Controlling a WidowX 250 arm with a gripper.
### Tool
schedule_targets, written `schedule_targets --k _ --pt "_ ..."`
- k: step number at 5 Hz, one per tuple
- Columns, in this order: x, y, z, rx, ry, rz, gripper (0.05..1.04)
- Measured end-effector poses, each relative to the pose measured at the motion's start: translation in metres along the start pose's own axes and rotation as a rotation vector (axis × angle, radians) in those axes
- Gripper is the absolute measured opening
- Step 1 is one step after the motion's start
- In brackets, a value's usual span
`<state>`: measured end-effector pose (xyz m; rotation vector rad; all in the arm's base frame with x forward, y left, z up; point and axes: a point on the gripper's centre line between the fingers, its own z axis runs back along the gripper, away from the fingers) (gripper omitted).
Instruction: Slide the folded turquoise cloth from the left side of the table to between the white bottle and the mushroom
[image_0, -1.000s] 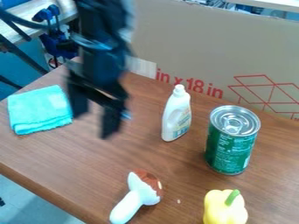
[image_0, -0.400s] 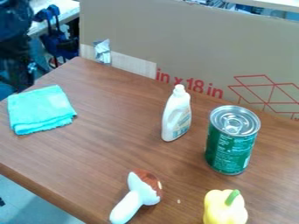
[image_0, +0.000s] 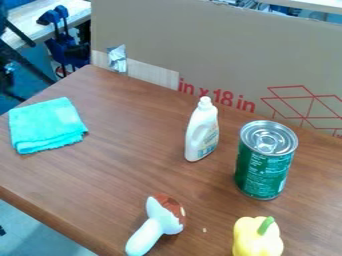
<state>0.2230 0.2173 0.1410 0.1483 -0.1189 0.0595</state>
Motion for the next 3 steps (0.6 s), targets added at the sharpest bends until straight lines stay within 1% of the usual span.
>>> schedule_targets --k 1,2,3 --pt "-0.001 0.021 -0.021 0.009 -0.037 0.098 1.001" --pt "0.005 0.029 -0.037 0.002 -0.06 0.243 1.001" --pt "0.016 0.031 -0.049 -0.019 -0.065 0.357 1.001"
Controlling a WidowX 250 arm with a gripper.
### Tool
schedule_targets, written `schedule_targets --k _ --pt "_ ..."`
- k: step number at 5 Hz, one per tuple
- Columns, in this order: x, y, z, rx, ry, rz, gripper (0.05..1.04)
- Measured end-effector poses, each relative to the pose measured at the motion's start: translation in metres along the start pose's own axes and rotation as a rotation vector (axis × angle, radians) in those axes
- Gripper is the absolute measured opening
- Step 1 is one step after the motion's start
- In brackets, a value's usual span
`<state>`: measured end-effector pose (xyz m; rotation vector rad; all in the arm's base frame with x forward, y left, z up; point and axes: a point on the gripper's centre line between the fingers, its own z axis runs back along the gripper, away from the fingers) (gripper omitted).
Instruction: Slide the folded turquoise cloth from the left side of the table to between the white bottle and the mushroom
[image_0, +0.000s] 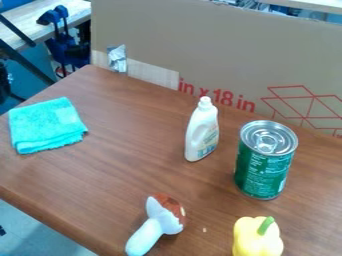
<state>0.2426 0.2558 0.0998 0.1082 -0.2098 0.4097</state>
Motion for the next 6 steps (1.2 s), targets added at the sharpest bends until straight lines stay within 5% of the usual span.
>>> schedule_targets --k 3,4,6 --pt "0.034 -0.035 -0.017 -0.015 -0.049 0.495 1.001" --pt "0.03 -0.045 -0.032 0.009 -0.028 0.635 1.001" --pt "0.019 -0.034 -0.05 0.064 0.026 0.692 1.001"
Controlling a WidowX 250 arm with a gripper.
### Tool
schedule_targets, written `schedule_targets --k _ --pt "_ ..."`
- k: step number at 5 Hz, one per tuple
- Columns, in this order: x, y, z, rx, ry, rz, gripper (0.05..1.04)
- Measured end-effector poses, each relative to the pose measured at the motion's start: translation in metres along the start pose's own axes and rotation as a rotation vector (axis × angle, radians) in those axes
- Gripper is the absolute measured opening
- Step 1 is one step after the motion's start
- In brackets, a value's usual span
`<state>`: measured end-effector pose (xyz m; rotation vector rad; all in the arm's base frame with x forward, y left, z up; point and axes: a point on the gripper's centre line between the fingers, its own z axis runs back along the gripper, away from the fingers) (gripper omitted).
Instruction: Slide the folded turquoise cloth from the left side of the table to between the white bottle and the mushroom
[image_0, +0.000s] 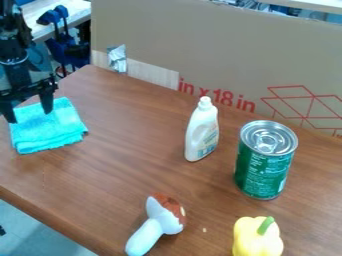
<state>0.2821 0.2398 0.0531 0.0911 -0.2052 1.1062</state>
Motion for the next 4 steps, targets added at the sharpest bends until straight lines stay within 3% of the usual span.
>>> schedule_targets --k 1,2,3,4 --pt "0.0 0.015 -0.015 0.031 0.035 0.03 1.001" --pt "0.0 0.016 -0.017 0.042 0.029 0.064 1.001" --pt "-0.01 0.022 -0.02 0.075 0.026 0.107 1.001" --pt "-0.023 0.015 -0.018 0.106 0.055 0.152 1.001"
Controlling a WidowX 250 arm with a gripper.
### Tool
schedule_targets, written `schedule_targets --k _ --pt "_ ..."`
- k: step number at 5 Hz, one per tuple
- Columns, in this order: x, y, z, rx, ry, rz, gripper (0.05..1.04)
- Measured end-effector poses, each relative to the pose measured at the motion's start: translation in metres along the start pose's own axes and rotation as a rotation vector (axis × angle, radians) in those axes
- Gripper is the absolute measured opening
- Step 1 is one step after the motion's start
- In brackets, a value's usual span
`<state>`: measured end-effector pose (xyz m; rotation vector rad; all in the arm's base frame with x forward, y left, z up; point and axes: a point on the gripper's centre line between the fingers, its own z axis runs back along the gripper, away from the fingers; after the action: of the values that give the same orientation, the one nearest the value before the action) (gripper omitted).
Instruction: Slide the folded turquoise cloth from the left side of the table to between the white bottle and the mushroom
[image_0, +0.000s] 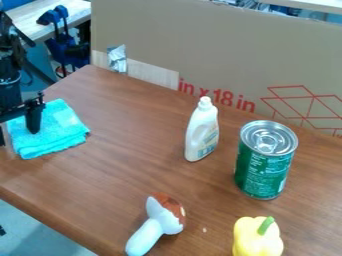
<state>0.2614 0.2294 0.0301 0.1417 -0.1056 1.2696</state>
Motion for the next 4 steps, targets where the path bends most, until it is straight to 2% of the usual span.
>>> schedule_targets --k 1,2,3,4 --pt "-0.031 -0.016 0.006 0.044 0.093 0.008 1.001" --pt "-0.074 -0.04 0.014 0.078 0.195 -0.021 1.001" --pt "-0.117 -0.053 0.021 0.126 0.23 -0.072 1.001" --pt "-0.16 -0.075 0.03 0.166 0.206 -0.153 1.001"
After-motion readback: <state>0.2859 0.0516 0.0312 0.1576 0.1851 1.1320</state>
